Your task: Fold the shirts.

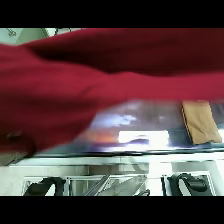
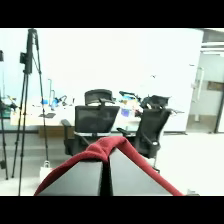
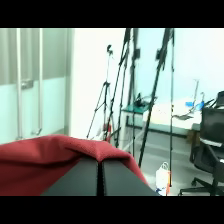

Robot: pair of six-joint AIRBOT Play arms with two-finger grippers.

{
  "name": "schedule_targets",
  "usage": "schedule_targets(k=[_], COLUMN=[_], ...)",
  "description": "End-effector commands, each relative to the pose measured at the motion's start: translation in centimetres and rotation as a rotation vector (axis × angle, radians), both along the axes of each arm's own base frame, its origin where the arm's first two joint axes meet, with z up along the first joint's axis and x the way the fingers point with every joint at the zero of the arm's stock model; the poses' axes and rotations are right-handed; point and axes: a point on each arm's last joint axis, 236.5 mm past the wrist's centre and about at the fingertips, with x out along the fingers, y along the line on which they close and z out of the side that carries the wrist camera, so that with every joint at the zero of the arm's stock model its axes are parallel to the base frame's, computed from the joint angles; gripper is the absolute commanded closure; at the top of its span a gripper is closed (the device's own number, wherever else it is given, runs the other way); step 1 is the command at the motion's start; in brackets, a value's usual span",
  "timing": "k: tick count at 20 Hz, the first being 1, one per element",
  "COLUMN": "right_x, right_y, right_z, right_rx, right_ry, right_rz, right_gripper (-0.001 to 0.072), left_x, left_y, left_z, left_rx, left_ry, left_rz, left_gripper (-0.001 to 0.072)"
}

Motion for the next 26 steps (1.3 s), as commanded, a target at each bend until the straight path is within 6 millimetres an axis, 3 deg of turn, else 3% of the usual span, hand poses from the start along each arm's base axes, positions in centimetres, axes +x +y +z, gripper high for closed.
schedule_targets(k=[1,3,6,10,13,15,17,18,20,22,25,26], right_x=[0.6,4.4,11.1,19.5,23.5,24.8,25.3,25.2,24.7,25.2,27.1,27.9], right_y=[0.5,0.7,1.0,-0.4,-3.0,-3.5,-3.9,-4.1,-4.1,-4.6,-5.1,-5.3], right_z=[-2.5,-6.6,-16.1,-33.4,-45.7,-52.1,-57.5,-59.7,-62.4,-62.5,-60.4,-59.2], right_rx=[-0.008,0.002,0.082,0.221,0.298,0.325,0.355,0.357,0.356,0.357,0.359,0.365], right_ry=[0.111,0.273,0.552,0.879,1.066,1.19,1.29,1.332,1.392,1.372,1.32,1.305], right_rz=[0.022,0.055,0.113,0.023,-0.121,-0.166,-0.208,-0.225,-0.236,-0.258,-0.249,-0.236], right_gripper=[0.0691,0.0691,0.0691,0.0691,0.0691,0.0691,0.0691,0.0691,0.069,0.069,0.0675,0.0556], left_x=[3.6,10.3,22.3,37.2,45.4,48.5,49.8,50.0,50.1,50.0,49.9,50.0], left_y=[0.6,0.4,-0.5,-3.8,-6.0,-6.0,-5.8,-5.8,-6.2,-6.6,-6.6,-6.3], left_z=[-1.6,-5.2,-12.9,-24.4,-34.9,-42.3,-49.0,-52.0,-56.3,-58.7,-58.7,-58.0], left_rx=[-0.004,0.0,0.031,0.135,0.171,0.161,0.157,0.162,0.174,0.182,0.183,0.183], left_ry=[0.084,0.216,0.426,0.625,0.771,0.849,0.926,0.973,1.047,1.085,1.094,1.092], left_rz=[0.032,0.034,0.026,-0.015,-0.039,-0.023,-0.008,-0.007,-0.016,-0.024,-0.026,-0.026], left_gripper=[0.0694,0.0694,0.0694,0.0694,0.0694,0.0694,0.0694,0.0694,0.0694,0.0693,0.0693,0.0612])
